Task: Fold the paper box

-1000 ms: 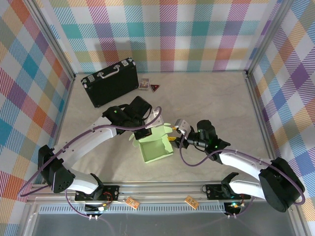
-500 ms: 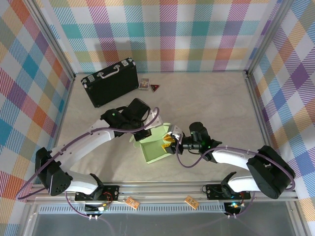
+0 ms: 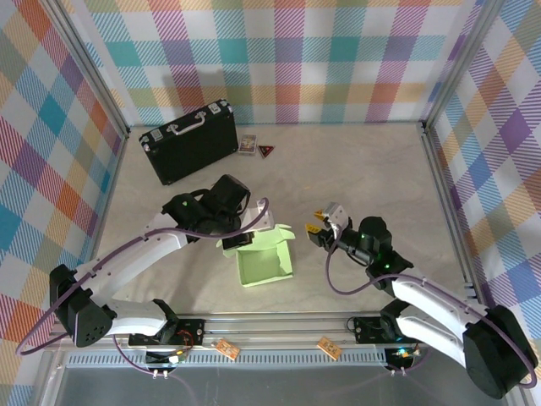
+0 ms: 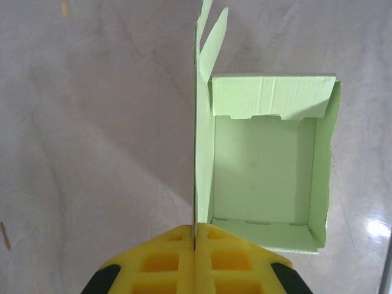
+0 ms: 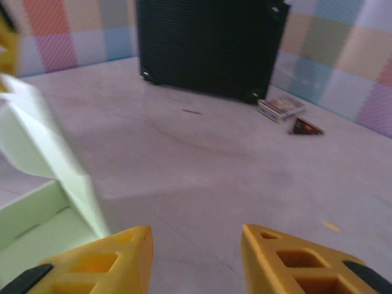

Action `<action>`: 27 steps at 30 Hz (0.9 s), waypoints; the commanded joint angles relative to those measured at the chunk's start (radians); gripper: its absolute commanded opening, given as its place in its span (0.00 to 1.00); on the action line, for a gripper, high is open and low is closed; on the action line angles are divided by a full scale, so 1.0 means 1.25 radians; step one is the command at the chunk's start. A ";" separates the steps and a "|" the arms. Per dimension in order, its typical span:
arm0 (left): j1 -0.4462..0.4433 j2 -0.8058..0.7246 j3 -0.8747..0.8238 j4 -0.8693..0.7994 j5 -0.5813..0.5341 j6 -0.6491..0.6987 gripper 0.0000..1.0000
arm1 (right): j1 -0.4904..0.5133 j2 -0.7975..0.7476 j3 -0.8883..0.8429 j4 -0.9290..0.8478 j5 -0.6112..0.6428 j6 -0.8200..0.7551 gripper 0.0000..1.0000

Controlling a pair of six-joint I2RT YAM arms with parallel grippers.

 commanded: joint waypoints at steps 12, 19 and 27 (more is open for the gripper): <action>-0.005 -0.032 -0.015 -0.042 0.077 0.087 0.00 | -0.015 0.205 0.080 0.022 -0.418 -0.082 0.46; -0.005 -0.030 -0.017 -0.040 0.080 0.088 0.00 | 0.023 0.251 0.104 0.006 -0.489 -0.137 0.50; -0.005 -0.032 -0.014 -0.031 0.114 0.078 0.00 | 0.051 0.346 0.152 0.047 -0.513 -0.141 0.49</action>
